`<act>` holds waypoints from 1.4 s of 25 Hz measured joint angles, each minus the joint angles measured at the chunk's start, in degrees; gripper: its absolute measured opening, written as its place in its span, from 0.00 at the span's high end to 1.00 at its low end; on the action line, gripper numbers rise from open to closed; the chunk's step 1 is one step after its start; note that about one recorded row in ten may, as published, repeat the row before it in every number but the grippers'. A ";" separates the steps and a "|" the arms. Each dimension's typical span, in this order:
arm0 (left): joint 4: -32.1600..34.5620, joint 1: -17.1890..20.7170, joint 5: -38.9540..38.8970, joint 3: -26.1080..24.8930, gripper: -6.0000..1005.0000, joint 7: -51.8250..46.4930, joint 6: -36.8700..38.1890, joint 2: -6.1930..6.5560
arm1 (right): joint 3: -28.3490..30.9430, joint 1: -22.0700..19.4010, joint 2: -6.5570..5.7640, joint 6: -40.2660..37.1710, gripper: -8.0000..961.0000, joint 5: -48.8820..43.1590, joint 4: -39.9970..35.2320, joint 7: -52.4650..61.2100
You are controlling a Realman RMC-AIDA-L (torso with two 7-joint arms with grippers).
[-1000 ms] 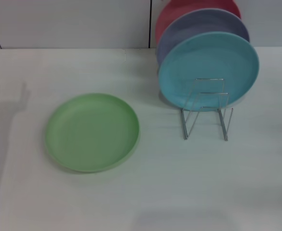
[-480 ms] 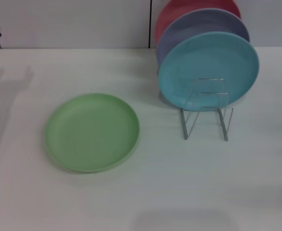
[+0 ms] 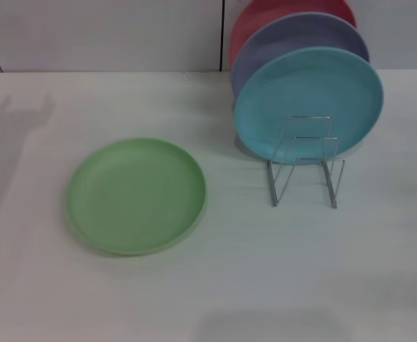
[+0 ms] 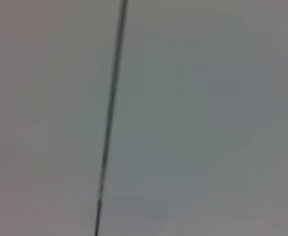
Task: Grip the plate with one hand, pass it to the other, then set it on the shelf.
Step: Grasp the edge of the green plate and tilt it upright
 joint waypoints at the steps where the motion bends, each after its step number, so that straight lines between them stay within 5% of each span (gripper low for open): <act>1: -2.26 -0.01 -0.11 -2.85 0.20 3.35 -3.70 -1.79 | 0.00 0.03 0.00 0.00 0.32 -0.01 0.00 0.00; 2: -5.82 -0.47 -0.09 -7.95 0.21 8.60 -10.66 -4.68 | 0.00 0.20 0.00 0.00 0.32 -0.02 0.01 0.00; 4: -7.10 -0.78 -0.14 -9.57 0.21 10.21 -13.48 -5.36 | 0.00 0.29 0.00 0.00 0.32 -0.02 0.00 0.00; 15: -10.31 -3.62 -0.36 -11.40 0.23 8.89 -37.66 -5.21 | -0.19 1.48 -0.30 0.11 0.32 -0.20 -0.10 0.00; 22: -4.95 -6.55 3.64 -11.35 0.24 5.91 -43.76 -5.28 | -0.18 2.05 -0.41 0.89 0.32 -0.20 -0.01 0.00; 35: 5.52 -10.13 6.78 -9.35 0.26 5.67 -43.59 -5.63 | -0.17 2.35 -0.53 1.48 0.32 -0.20 -0.01 0.00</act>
